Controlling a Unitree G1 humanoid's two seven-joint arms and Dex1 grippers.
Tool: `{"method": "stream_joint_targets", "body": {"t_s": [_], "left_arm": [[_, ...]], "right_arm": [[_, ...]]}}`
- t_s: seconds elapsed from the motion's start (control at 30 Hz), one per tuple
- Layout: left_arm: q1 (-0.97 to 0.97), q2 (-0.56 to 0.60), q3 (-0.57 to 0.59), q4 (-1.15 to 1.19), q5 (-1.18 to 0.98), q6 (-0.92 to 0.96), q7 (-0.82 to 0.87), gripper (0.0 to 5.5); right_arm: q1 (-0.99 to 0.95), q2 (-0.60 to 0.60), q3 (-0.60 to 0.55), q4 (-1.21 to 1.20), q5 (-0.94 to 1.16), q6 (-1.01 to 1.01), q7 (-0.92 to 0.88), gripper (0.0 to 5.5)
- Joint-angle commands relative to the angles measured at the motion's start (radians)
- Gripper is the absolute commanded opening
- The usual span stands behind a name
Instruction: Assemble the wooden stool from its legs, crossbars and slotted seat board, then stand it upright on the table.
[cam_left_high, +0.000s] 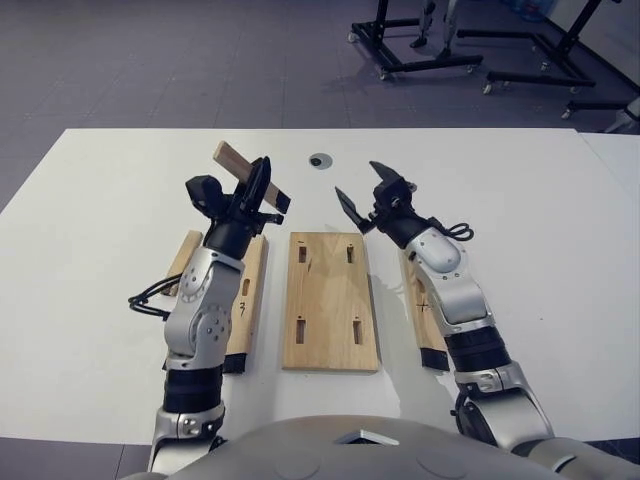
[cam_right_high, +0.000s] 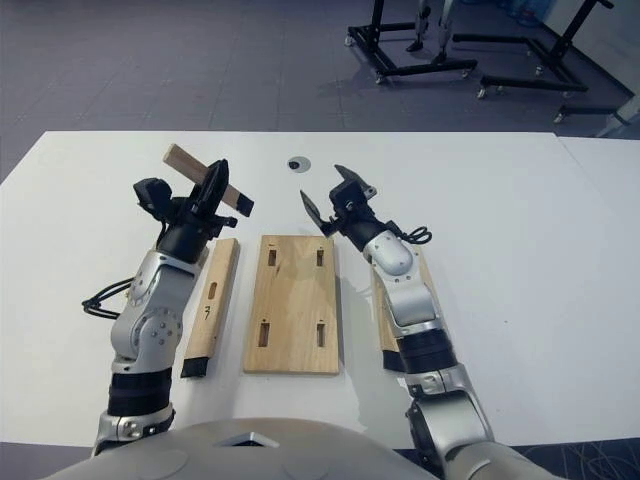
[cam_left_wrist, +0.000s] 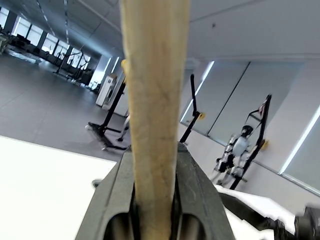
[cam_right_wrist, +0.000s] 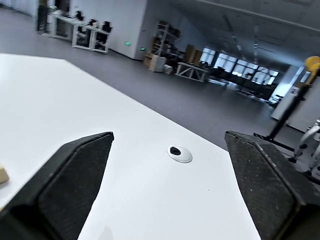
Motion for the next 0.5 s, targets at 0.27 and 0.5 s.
{"method": "stream_joint_targets", "body": {"t_s": [0.27, 0.5], "left_arm": [[0.089, 0.291, 0.151, -0.239, 0.03, 0.167, -0.048, 0.39], [0.277, 0.265, 0.205, -0.215, 0.062, 0.146, -0.022, 0.39]], "right_arm": [[0.15, 0.087, -0.032, -0.056, -0.069, 0.017, -0.218, 4.08], [0.157, 0.121, -0.02, -0.036, -0.093, -0.004, -0.271, 4.08]]}}
